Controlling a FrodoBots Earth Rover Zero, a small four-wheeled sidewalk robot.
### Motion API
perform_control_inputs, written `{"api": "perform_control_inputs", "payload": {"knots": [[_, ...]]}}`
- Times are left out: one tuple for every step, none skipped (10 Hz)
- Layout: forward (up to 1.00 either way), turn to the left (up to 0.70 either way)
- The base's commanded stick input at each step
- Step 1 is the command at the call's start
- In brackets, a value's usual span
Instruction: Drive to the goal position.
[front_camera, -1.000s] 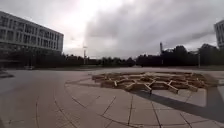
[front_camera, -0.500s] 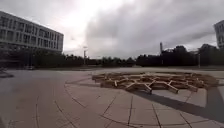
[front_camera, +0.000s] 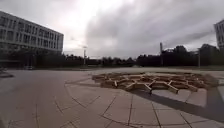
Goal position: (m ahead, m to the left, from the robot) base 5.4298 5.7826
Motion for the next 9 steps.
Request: {"api": "perform_control_inputs", "payload": {"knots": [[0.0,0.0],[0.0,0.0],[0.0,0.0],[0.0,0.0],[0.0,0.0],[0.04,0.0],[0.07,0.0],[0.12,0.0],[0.27,0.0]]}}
